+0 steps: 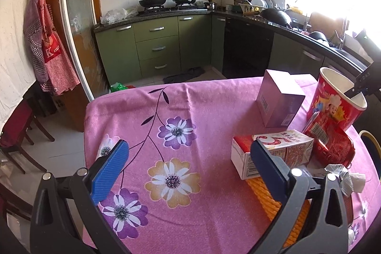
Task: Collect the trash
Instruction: 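Reach the right tool to the red paper cup and grasp its rim, then carry the paper cup over the yellow-rimmed bin and open the right tool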
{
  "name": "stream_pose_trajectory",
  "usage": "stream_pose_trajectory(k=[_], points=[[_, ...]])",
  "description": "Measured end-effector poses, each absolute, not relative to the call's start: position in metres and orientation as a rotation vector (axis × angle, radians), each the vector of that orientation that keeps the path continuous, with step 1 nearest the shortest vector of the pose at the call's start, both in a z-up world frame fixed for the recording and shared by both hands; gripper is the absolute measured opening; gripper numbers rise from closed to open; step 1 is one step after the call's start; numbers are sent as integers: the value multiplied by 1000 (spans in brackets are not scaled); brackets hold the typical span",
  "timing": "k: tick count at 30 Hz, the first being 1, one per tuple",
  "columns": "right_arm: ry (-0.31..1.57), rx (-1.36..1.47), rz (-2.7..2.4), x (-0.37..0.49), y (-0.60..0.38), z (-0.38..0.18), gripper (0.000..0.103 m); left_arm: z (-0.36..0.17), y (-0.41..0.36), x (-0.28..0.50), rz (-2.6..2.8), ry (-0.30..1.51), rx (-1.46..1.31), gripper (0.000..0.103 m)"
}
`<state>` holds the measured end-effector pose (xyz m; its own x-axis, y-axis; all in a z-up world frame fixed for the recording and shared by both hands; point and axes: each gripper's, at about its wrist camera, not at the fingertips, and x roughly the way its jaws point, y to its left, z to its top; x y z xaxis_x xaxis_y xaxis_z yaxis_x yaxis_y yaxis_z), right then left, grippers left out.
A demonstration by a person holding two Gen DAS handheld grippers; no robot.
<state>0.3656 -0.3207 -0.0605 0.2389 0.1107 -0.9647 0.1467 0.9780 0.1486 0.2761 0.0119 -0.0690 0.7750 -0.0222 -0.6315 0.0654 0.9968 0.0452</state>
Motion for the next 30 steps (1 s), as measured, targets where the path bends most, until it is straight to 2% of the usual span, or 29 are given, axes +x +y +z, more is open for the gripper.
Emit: stream_pose_trajectory(k=[1, 2, 6, 10, 15, 18, 24, 30], points=[[1338, 236, -28, 366, -318, -65, 8, -70, 11, 276, -55, 684, 65, 97], [1337, 225, -37, 367, -317, -68, 6, -70, 11, 276, -59, 685, 66, 97], [1327, 231, -41, 365, -322, -67, 5, -72, 7, 274, -68, 684, 73, 97], [1271, 262, -30, 348, -340, -43, 4, -74, 6, 274, -72, 685, 73, 97], [1186, 300, -92, 289, -397, 1, 4, -75, 6, 273, -73, 686, 72, 97], [1171, 350, -202, 243, -453, 3, 4, -74, 6, 272, -74, 680, 67, 97], [1219, 466, -434, 186, -557, -67, 4, -74, 3, 271, -71, 676, 75, 97], [1281, 529, -499, 188, -588, -151, 5, -75, 0, 270, -72, 675, 88, 97]])
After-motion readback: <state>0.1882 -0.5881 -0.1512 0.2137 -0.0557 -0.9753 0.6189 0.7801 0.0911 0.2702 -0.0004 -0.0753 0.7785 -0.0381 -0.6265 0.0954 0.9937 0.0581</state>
